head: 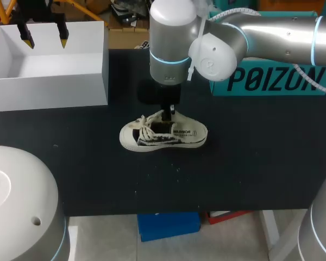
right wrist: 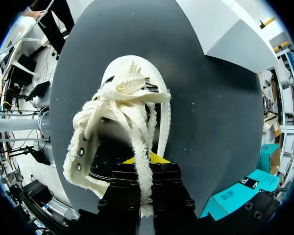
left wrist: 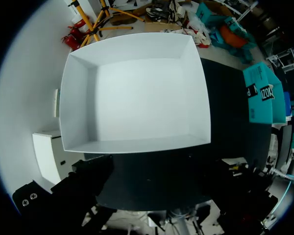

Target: Take the shoe out of the shoebox, open the shoe tongue, remove and reinsert the insole, then place the shoe into the shoebox

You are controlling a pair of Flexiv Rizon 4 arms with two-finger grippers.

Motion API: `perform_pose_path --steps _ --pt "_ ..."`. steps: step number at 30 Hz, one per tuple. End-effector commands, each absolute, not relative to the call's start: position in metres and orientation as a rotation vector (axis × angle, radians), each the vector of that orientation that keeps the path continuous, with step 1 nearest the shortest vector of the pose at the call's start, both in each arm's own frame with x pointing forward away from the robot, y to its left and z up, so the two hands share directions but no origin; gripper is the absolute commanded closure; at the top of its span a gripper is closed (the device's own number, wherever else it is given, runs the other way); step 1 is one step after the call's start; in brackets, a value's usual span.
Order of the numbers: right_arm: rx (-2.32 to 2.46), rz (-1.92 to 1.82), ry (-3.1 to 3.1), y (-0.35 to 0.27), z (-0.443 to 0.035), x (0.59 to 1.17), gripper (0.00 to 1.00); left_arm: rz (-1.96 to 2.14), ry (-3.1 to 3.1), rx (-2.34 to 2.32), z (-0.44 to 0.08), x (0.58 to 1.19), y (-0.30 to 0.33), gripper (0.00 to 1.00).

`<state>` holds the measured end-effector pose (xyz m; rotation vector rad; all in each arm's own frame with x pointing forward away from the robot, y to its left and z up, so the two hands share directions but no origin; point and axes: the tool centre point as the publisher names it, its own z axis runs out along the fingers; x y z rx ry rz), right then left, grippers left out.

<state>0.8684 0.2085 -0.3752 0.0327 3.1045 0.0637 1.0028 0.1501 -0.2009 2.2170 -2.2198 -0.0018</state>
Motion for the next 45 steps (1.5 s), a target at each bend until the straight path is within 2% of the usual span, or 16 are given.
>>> perform_pose_path --steps 1,4,9,10,11,12,25,41,45 --pt "0.041 0.063 3.101 0.209 -0.376 0.870 0.93 -0.004 -2.219 2.218 -0.200 1.002 0.150 0.00" --pt "0.051 0.063 3.096 0.207 -0.379 0.871 0.96 -0.004 -2.219 2.218 -0.200 1.002 0.150 0.00" --pt "0.064 0.061 3.093 0.206 -0.386 0.872 0.90 -0.004 -2.219 2.218 -0.200 1.002 0.150 0.00" --pt "0.065 0.060 3.094 0.206 -0.386 0.872 0.80 -0.004 -2.219 2.218 -0.200 1.002 0.150 0.00" --pt "0.077 0.061 3.092 0.205 -0.386 0.872 0.55 -0.004 -2.219 2.218 -0.200 1.002 0.150 0.00" --pt "0.091 0.060 3.085 0.203 -0.385 0.874 0.00 -0.004 -2.219 2.218 -0.200 1.002 0.150 0.00" --pt "0.224 0.088 3.018 0.180 -0.327 0.883 0.00 -0.004 -2.219 2.218 -0.200 1.002 0.150 0.00" --pt "-0.038 0.860 2.928 0.146 -0.273 0.858 0.00 -0.004 -2.219 2.218 -0.200 1.002 0.150 0.00" --pt "-0.038 0.860 2.928 0.146 -0.273 0.858 0.00 -0.004 -2.219 2.218 -0.200 1.002 0.150 0.00"
